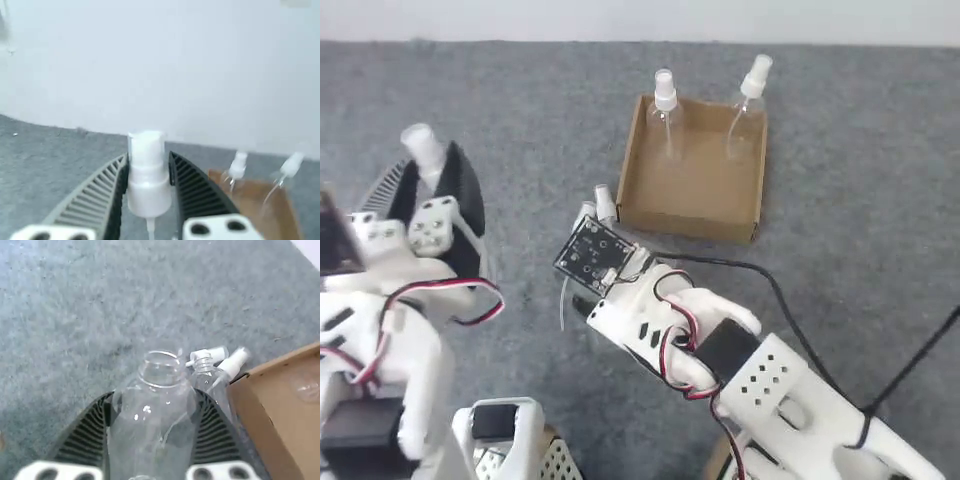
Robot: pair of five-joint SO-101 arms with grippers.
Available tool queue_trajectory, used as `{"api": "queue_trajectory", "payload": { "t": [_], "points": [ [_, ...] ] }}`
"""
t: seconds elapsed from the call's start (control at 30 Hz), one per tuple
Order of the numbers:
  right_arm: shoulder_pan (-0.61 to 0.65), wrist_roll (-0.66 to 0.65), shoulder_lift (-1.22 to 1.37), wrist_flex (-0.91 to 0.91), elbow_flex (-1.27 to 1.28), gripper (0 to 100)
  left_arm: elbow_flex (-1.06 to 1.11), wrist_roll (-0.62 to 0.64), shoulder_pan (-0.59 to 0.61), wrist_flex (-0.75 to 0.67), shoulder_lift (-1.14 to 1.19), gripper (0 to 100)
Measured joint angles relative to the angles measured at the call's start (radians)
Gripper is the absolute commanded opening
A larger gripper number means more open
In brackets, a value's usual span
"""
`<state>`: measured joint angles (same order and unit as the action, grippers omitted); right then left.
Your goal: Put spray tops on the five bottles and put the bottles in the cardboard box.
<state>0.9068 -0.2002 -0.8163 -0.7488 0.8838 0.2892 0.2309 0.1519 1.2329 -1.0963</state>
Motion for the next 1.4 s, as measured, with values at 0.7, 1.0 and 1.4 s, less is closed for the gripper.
{"api": "queue_trajectory", "payload": {
  "t": [0.7, 1.0, 1.4],
  "points": [
    [0.072, 0.046, -0.212, 0.390, 0.301, 0.6, 0.049, 0.112, -0.227, -0.144, 0.000, 1],
    [0.072, 0.092, -0.212, 0.390, 0.301, 0.6, 0.072, 0.112, -0.230, -0.095, 0.005, 1],
    [0.072, 0.092, -0.212, 0.388, 0.301, 0.6, 0.252, 0.032, -0.235, -0.095, 0.008, 1]
  ]
}}
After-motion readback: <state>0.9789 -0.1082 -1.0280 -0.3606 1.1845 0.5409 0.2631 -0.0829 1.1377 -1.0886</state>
